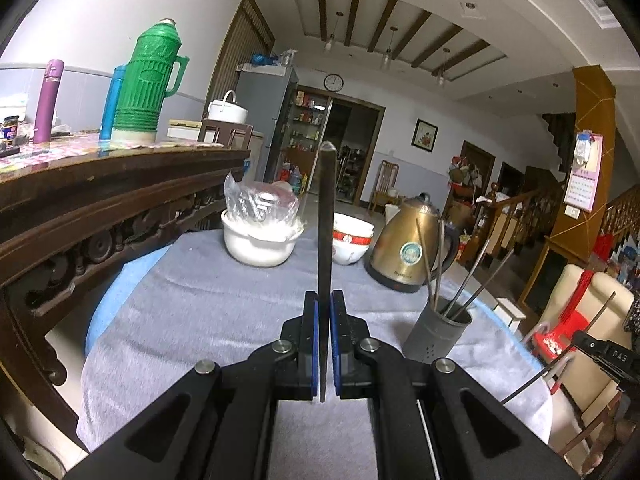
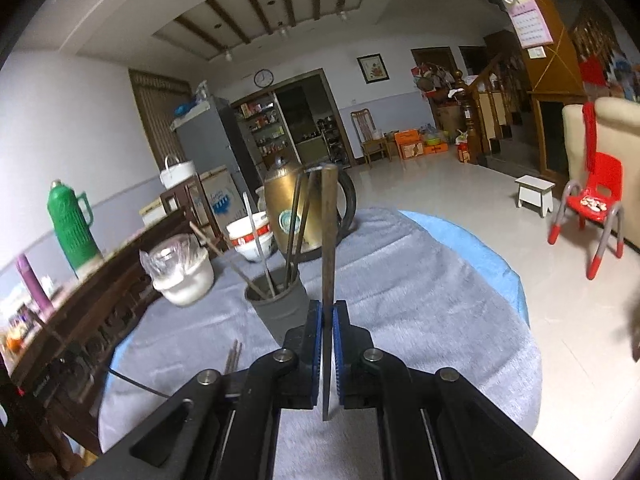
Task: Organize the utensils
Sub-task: 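Lower the chopsticks into the grey cup and open both tools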
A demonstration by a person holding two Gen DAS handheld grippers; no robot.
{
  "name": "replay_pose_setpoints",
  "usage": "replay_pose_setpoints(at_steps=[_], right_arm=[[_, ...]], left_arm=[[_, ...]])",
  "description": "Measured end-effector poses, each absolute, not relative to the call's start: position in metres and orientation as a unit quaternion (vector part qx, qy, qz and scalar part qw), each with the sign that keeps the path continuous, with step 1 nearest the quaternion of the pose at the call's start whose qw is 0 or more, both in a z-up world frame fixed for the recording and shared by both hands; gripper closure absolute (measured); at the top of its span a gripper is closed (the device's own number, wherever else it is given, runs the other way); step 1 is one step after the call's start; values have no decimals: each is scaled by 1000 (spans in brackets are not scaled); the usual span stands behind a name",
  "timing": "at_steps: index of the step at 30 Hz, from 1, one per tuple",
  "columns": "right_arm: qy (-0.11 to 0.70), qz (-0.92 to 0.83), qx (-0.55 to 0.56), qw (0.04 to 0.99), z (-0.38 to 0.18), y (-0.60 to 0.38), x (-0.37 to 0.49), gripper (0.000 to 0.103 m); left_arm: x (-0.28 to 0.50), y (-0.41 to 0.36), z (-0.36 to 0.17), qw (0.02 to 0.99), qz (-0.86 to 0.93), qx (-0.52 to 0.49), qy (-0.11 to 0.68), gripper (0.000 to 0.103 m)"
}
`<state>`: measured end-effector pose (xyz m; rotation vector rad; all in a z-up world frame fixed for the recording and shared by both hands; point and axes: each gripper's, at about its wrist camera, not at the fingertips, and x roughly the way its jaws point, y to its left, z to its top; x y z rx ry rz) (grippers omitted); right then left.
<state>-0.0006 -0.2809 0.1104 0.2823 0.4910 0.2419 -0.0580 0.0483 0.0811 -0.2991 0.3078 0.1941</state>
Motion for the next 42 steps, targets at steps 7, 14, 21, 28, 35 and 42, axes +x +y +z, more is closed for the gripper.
replay_pose_setpoints(at_steps=[7,14,21,28,35,42], right_arm=[[215,130,162,954,135,-287,10,97],[166,144,169,961,178,-284,26,97],[144,153,179,961,204,-275,58,97],[163,150,159,962,195,-250,90,97],[197,147,140,959,168,-241,114,97],[219,148,125,956,152,-231,129,97]], left_arm=[[-44,42,110,974,63,-169,134,98],[-7,34,143,969,14,-211,124,98],[37,12,163,968,-23,-218,123,98],[90,-9,161,967,-46,-201,149,98],[128,-25,135,962,-53,-174,204,97],[151,-37,114,955,-60,-163,240,97]])
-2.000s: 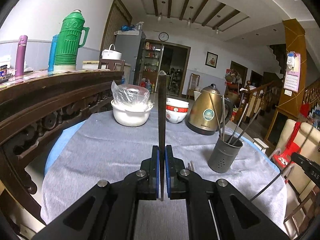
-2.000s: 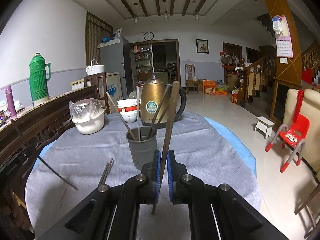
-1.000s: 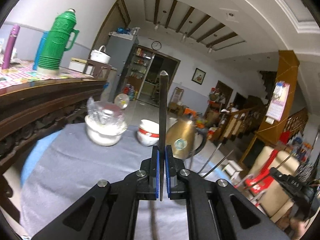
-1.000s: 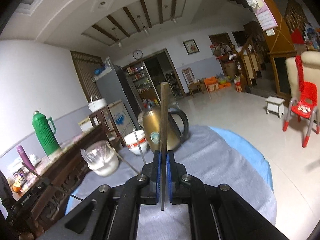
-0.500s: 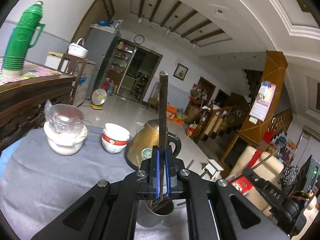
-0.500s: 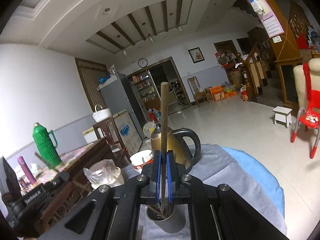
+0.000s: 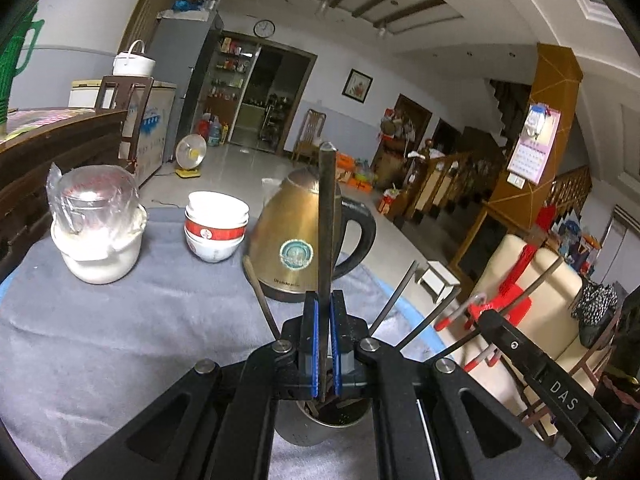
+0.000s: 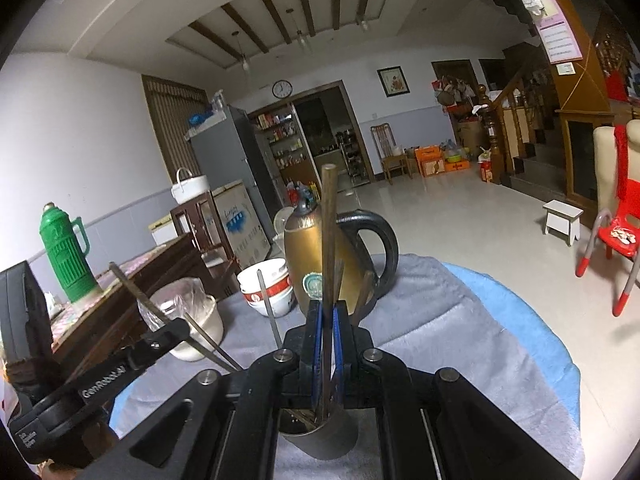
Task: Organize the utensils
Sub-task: 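Lower the chopsticks into the grey cup and open both tools, then move both open tools back to the last chopsticks on the cloth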
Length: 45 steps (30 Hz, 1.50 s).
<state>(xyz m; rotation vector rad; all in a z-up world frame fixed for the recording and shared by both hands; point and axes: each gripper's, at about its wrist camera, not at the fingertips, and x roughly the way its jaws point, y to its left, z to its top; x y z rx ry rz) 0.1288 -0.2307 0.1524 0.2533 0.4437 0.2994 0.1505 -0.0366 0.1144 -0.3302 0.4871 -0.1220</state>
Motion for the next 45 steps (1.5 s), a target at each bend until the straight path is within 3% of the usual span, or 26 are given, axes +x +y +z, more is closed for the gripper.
replay_pose_setpoints(at_steps=[14,15,17,18,19,21,23,26,27,28,33,37,45], right_arm=[[271,148,88,947,128,-206,147,96],[274,143,86,947,127,-206,147,96],[281,140,85,946,126,-207,147,95],[282,139,88,945,126,-209,146,95],[281,137,90,946,128,-211,145,95],[271,127,92,950,135,-217,139,94],[259,116,93,954,144,-223,132,89],[234,99,104,962,161,-235,116,60],[223,91,109,964,166,-240,109,30],[213,86,112,967,170,-242,104,18],[186,92,118,971,181,-252,65,18],[215,118,99,964,166,-244,46,18],[410,213,70,884,70,-192,56,19]], left_arm=[[168,-50,102,945,-72,-127,291,96],[167,-51,103,945,-73,-126,293,94],[163,-48,108,945,-75,-129,292,64],[160,-47,111,946,-74,-131,288,56],[153,-42,118,949,-72,-136,275,49],[141,-35,130,955,-66,-143,250,43],[124,-24,144,961,-58,-149,228,35],[96,-6,163,967,-43,-165,192,27],[82,4,169,967,-36,-174,181,26],[74,9,173,968,-33,-180,173,24],[28,44,176,968,-1,-205,147,14],[3,71,142,956,34,-226,183,11],[-3,88,37,905,77,-234,346,12]])
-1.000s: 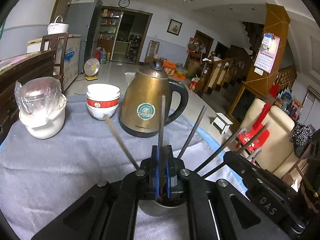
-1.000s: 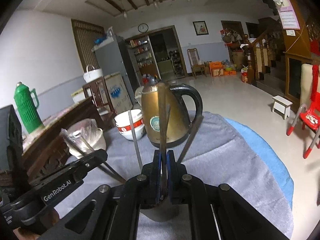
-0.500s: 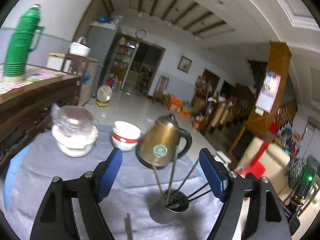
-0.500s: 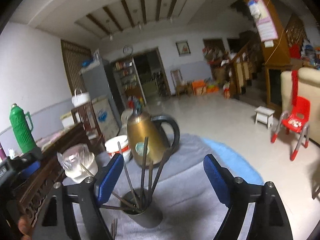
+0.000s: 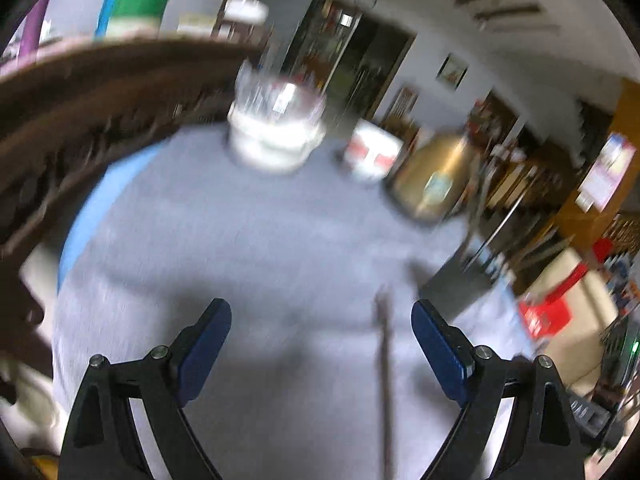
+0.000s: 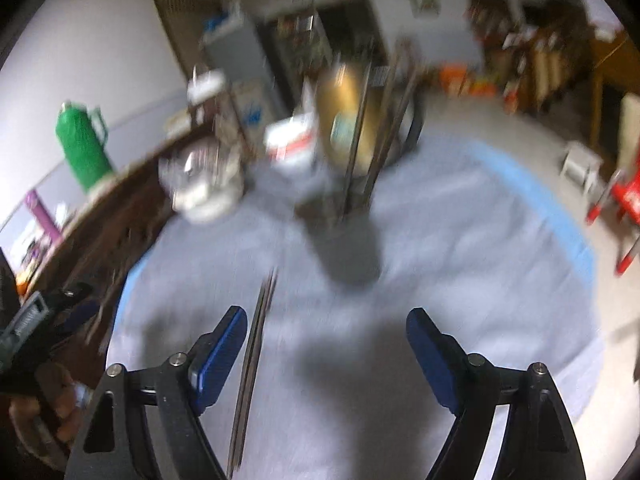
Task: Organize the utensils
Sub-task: 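Move both open tools back to the last chopsticks on the cloth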
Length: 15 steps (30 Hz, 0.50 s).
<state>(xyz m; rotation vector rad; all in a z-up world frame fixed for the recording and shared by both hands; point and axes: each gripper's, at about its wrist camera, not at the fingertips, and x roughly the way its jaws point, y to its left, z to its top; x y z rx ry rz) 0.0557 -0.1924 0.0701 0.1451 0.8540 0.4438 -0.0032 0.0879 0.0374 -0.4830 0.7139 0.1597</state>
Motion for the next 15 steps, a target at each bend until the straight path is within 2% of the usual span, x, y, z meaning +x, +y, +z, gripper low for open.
replay_pose_setpoints(at_steps=[2,3,7,12,15], right_arm=[[446,230,68,862,51,-181,61,20],[460,236,63,854,43,-174,64,24],[511,254,55,819,20,-150,76,52],[541,259,47,799,3,-123,92,53],[551,256,41,793,-4,-108,101,63]], left_arm=[[-5,89,17,890,81,-230,385,12],[-7,89,11,887,80,-229,393,12],[-12,90,-7,877,79,-227,416,12],[-18,81,-9,877,69,-217,423,12],[-21,78,-10,876,63,-216,426,12]])
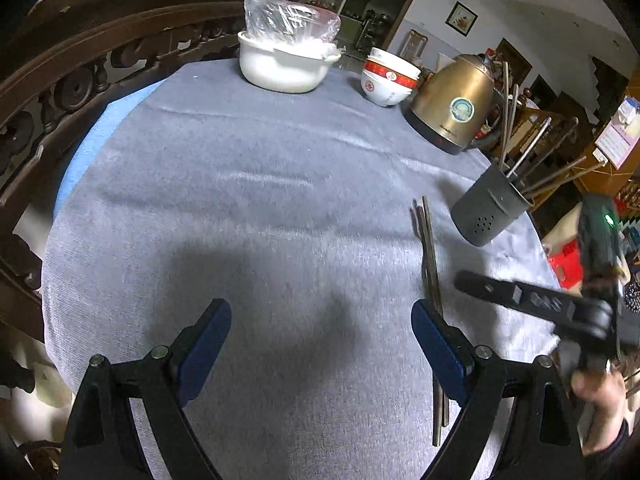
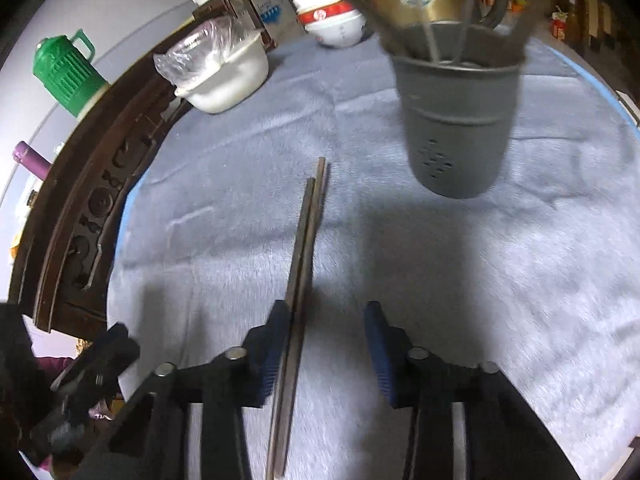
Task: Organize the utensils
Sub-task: 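Move both open tools back to the last chopsticks on the cloth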
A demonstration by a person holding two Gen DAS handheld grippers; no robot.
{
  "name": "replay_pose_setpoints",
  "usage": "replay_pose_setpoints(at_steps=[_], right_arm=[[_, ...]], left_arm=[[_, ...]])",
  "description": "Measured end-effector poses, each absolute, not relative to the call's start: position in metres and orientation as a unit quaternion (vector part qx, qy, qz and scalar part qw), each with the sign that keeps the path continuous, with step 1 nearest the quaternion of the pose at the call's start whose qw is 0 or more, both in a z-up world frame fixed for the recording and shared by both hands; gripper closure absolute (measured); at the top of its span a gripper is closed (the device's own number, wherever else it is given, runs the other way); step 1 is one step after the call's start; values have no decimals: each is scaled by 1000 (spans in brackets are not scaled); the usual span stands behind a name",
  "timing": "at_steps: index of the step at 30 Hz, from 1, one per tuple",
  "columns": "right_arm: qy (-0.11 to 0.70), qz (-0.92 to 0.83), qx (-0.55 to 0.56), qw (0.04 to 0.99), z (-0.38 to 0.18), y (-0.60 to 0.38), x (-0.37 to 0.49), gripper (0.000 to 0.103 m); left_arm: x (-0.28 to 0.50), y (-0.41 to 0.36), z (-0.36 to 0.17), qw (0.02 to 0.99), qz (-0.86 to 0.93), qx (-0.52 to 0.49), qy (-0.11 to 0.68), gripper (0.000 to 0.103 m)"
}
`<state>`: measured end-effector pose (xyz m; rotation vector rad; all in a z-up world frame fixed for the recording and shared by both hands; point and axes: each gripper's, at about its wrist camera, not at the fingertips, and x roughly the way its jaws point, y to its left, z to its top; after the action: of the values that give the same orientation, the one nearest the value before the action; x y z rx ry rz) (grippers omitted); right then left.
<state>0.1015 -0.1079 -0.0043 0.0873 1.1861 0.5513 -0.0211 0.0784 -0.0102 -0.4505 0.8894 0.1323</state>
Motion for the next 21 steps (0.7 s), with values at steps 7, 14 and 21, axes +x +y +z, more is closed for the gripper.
replay_pose_setpoints(at_steps=[7,14,21], right_arm=[[573,247,41,781,-18,-87,118,72],[580,237,51,777,-22,-97,120,87],[578,250,83,772,-18,-103,125,89]], left_arm=[[-20,76,-13,875,55,-212,431,12],[-17,75,-14,874,52,-212,434,12],[-15,69,-13,876,49,-204,435,12]])
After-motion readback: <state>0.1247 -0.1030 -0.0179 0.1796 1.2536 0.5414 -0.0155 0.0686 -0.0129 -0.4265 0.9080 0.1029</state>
